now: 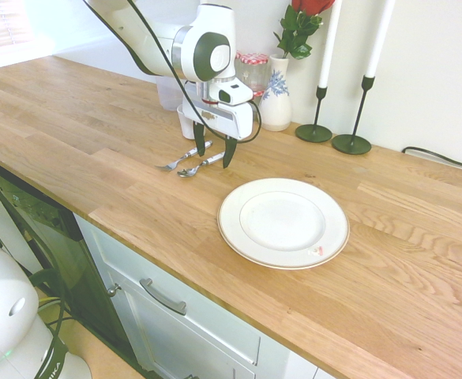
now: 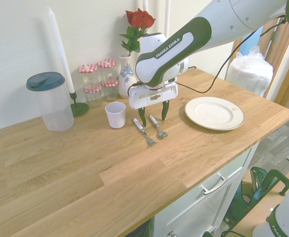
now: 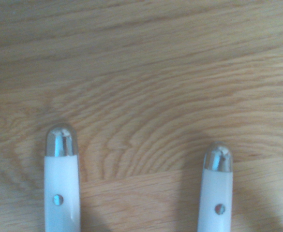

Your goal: Put the spoon into the plate

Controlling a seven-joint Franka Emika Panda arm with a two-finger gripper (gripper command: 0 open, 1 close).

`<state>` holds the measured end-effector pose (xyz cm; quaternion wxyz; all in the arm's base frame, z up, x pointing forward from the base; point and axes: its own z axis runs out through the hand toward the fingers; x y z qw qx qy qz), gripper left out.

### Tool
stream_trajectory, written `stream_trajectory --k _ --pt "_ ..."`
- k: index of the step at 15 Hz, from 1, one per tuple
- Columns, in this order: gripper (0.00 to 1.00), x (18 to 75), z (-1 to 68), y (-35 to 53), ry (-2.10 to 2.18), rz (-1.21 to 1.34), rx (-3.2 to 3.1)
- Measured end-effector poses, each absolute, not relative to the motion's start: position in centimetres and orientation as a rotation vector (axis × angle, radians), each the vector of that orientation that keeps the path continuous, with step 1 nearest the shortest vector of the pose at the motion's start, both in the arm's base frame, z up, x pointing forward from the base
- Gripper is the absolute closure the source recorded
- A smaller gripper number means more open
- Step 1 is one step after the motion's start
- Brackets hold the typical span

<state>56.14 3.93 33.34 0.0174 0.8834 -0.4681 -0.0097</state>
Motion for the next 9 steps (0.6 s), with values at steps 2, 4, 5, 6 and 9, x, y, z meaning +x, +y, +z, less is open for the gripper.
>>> stream_trajectory --k 2,4,5,6,9 --pt "1.00 56.22 33.36 4.13 -1.450 -0.029 2.748" --pt "1.00 56.30 33.40 4.06 -1.453 -0.027 2.747" --pt "1.00 56.35 33.38 3.99 -1.454 -0.027 2.746" --pt "1.00 56.47 33.36 3.92 -1.456 -0.026 2.746" --pt "1.00 57.07 33.37 3.80 -1.461 -0.020 2.746"
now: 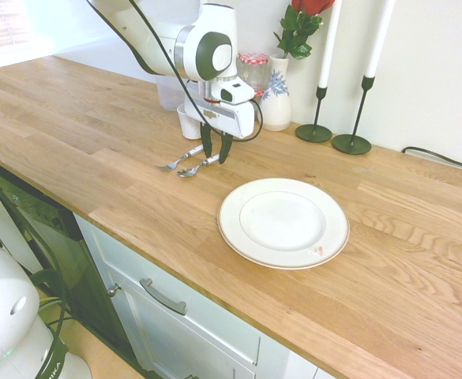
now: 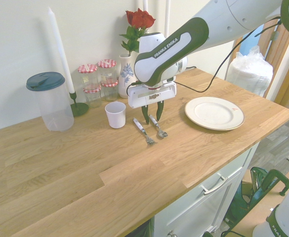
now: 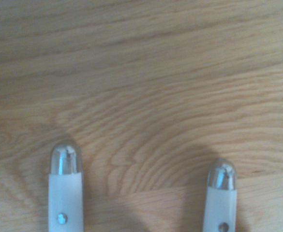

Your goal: Put the spoon into the plate

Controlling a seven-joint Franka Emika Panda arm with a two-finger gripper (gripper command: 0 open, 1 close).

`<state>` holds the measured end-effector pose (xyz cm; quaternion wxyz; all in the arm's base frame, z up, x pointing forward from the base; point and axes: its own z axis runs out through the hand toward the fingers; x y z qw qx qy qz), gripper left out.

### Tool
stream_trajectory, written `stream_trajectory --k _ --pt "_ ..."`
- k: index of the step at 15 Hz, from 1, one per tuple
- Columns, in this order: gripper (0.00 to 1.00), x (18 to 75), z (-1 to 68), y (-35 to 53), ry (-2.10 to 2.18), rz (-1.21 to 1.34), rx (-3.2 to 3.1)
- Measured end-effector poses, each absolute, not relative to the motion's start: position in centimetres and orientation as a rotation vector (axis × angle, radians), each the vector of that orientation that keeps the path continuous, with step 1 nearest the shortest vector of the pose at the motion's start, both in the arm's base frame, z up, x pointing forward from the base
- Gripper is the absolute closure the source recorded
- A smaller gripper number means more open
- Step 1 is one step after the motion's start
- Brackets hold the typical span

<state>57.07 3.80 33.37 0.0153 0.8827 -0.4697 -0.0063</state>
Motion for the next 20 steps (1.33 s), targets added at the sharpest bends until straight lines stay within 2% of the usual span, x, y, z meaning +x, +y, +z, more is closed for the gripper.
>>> stream_trajectory --k 14,20 --pt "1.00 57.4 33.6 4.1 -1.468 -0.018 2.756" --pt "1.00 58.0 39.1 2.5 -1.485 0.050 2.769"
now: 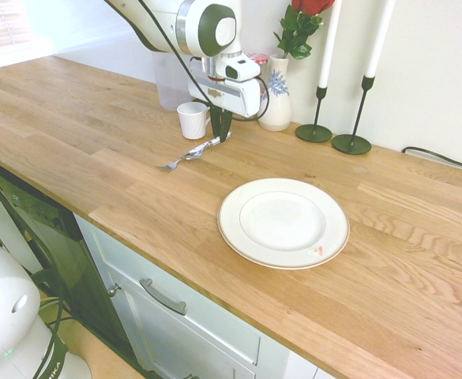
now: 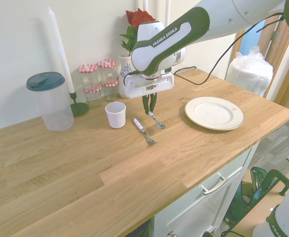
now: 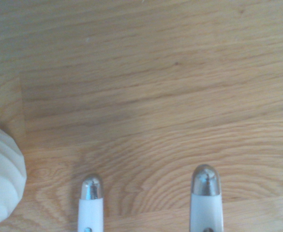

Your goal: Put the spoon into the plate

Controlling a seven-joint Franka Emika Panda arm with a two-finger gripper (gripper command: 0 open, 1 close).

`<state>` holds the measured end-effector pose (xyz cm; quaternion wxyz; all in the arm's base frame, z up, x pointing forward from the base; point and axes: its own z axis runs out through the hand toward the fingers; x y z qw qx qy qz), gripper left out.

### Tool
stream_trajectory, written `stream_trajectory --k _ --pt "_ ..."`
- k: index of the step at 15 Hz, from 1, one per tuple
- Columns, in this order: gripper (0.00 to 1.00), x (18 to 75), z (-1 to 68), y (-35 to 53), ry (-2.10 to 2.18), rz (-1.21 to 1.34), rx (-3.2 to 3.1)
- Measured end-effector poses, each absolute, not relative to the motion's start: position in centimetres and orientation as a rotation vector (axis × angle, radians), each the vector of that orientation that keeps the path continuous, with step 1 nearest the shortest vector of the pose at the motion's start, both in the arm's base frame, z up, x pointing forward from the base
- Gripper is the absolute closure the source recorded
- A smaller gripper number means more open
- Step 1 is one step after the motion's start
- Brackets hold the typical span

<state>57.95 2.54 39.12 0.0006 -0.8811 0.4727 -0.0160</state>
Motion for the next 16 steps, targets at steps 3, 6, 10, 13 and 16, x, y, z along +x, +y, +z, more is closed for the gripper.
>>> stream_trajectory --k 3,6,10,13,16 --pt "1.00 56.7 41.7 -3.0 1.553 -0.038 -2.735" --pt "1.00 54.1 43.0 -9.2 1.610 0.004 -2.680" --pt "1.00 49.8 43.6 -15.2 1.640 0.028 -2.643" --pt "1.00 47.5 42.4 -18.8 1.651 0.033 -2.629" --pt "1.00 46.5 41.1 -20.8 1.647 0.011 -2.629"
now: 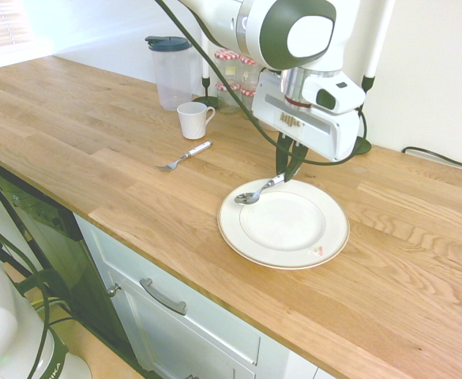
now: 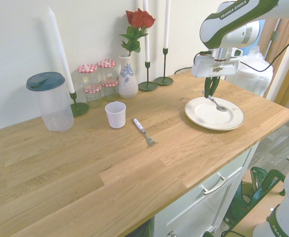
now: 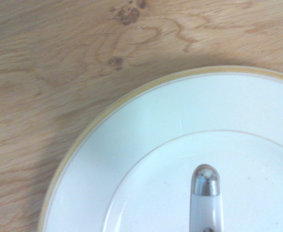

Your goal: Put the spoon into the plate

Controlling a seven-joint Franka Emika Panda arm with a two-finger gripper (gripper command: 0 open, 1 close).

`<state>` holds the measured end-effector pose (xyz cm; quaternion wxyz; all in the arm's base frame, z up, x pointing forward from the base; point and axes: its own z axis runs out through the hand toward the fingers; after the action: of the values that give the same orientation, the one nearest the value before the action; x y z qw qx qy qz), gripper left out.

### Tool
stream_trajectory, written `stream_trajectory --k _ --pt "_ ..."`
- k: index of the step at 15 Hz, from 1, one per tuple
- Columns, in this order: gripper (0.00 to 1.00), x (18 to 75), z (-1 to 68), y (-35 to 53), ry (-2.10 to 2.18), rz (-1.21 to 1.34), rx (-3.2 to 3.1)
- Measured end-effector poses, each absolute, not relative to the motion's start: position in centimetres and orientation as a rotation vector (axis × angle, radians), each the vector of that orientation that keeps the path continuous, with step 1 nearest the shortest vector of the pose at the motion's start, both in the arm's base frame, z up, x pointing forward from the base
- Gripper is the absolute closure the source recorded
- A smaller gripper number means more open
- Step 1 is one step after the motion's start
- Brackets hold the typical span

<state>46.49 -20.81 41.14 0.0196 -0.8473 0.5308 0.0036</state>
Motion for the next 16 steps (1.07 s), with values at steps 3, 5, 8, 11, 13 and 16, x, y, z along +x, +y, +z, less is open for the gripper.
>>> stream_trajectory --k 3,5,8,11,13,16 --pt "1.00 46.8 39.2 -21.9 1.639 0.013 -2.641" --pt "1.00 47.1 37.9 -22.8 1.643 0.016 -2.637" --pt "1.00 47.8 36.9 -23.8 1.644 0.019 -2.634" --pt "1.00 48.4 36.2 -24.1 1.644 0.024 -2.639" --pt "1.00 48.6 35.6 -24.1 1.648 0.020 -2.635" --pt "1.00 48.9 35.3 -24.2 1.650 0.004 -2.635"
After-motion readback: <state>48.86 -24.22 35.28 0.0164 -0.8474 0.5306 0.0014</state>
